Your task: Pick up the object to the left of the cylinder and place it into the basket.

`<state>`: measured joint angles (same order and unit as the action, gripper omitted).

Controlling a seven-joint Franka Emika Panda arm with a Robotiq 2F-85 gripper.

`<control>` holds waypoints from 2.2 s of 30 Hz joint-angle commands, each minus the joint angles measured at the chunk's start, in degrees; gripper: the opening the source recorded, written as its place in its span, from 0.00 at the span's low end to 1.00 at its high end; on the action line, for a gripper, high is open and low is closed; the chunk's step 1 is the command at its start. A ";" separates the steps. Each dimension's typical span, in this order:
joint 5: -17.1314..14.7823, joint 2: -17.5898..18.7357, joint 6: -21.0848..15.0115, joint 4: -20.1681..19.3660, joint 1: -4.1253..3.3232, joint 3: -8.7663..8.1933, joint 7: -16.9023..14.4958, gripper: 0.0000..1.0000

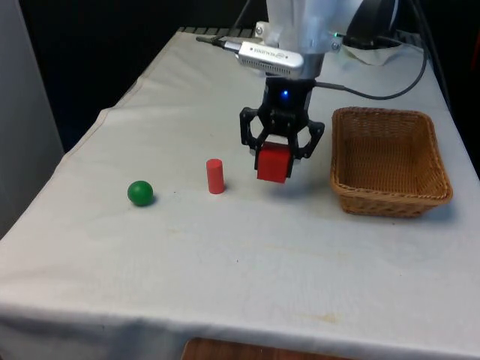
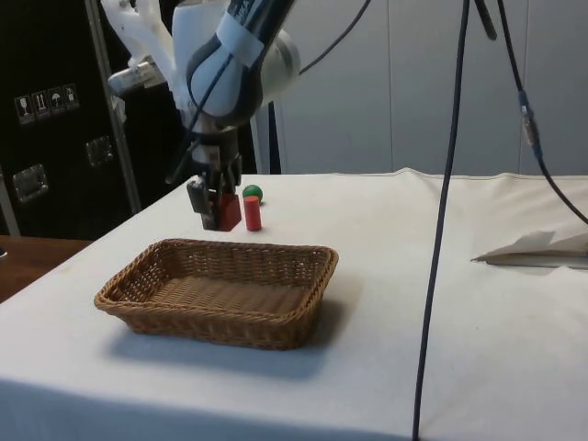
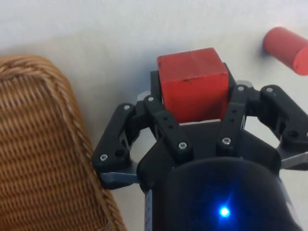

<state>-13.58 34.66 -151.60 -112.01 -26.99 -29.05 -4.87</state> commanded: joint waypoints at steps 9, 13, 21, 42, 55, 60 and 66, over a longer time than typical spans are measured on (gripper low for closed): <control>0.46 -3.09 2.41 -0.29 -0.74 -1.09 -0.17 0.02; 0.52 -4.53 3.55 -0.34 -0.86 -1.32 -0.40 0.02; 0.86 -6.42 4.98 -0.52 -2.01 -1.55 0.11 0.02; 1.38 -10.77 3.95 -4.81 -5.90 -0.86 3.38 0.02; 2.58 -14.09 3.15 -8.25 -7.33 1.55 6.65 0.02; 2.92 -14.90 2.41 -9.34 -7.62 2.92 8.14 0.02; 3.04 -15.36 1.43 -10.26 -7.73 4.35 9.40 0.02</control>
<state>-11.17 19.48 -149.37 -121.81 -34.03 -24.06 3.72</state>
